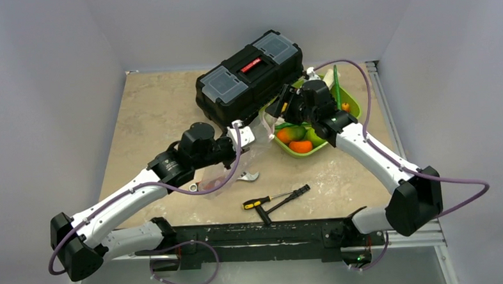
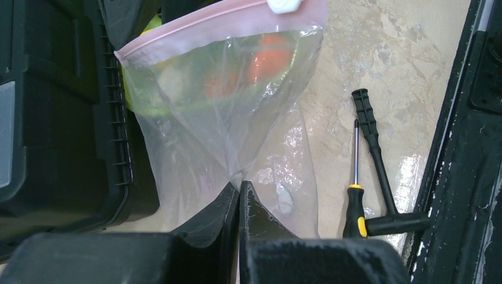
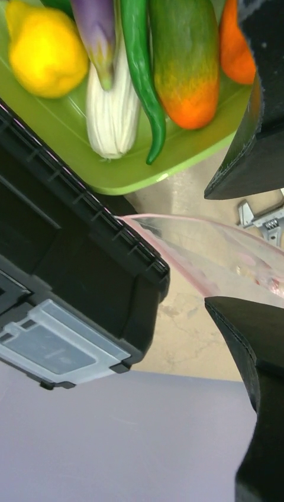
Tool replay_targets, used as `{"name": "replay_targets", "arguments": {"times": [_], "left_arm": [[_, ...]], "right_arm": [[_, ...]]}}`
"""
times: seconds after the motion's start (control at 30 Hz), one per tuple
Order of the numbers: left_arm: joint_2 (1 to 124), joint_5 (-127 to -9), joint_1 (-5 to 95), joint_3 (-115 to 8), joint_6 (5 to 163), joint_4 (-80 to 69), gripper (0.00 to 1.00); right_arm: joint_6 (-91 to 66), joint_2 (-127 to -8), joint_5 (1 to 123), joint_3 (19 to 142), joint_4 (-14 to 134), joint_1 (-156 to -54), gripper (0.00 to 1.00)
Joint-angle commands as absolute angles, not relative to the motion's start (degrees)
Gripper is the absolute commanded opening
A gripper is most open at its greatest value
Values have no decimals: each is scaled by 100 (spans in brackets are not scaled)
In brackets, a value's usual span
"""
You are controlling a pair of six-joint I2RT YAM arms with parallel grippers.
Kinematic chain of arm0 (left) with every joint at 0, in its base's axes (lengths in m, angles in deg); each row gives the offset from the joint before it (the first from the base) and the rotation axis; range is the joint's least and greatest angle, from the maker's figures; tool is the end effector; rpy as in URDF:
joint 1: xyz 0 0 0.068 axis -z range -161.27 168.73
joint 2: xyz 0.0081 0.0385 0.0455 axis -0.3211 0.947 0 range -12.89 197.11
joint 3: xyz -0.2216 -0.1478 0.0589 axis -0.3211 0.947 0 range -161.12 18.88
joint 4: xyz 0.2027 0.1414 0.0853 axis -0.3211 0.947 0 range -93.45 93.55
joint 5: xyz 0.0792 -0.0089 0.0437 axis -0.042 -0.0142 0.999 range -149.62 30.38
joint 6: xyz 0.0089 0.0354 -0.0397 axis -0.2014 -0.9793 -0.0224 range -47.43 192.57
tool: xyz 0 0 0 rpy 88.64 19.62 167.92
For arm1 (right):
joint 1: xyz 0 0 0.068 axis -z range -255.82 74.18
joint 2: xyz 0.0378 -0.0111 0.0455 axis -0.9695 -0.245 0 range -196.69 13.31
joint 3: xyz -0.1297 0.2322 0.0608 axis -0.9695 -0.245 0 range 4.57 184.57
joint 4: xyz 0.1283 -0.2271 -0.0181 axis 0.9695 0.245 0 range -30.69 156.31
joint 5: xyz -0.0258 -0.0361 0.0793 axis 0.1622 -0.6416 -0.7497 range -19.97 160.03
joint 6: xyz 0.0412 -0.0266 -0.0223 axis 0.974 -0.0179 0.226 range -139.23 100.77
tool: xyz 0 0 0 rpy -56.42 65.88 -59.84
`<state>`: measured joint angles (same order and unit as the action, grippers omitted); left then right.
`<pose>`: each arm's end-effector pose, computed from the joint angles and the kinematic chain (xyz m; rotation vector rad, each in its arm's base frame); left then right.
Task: Place the food in the zip-top bag and seal the zipper
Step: Open the zipper of the food storage bag at the center of the board.
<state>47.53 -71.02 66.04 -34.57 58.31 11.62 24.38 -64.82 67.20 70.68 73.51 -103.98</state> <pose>0.1583 -0.1820 0.3320 1.1318 1.6387 -0.5711 0.2779 0.1507 0.3312 0.2540 2.1168 0.8202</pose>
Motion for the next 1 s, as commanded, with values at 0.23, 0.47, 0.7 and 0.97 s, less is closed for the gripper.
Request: {"name": "replay_targets", "arguments": {"times": [0.23, 0.47, 0.7, 0.97], "left_arm": [[4829, -7179, 6655, -3694, 5700, 1156, 0], [4852, -7001, 6654, -4114, 5990, 1688, 32], [3837, -6963, 6607, -3930, 5953, 1529, 86], [1882, -5335, 6428, -2852, 6077, -115, 92]], "right_arm": [[2994, -6672, 5895, 6587, 6364, -10585, 42], [2764, -6721, 5411, 6442, 5836, -10719, 0], [2332, -6712, 5221, 6507, 5272, -10966, 0], [1948, -6987, 5614, 7011, 4819, -11079, 0]]}}
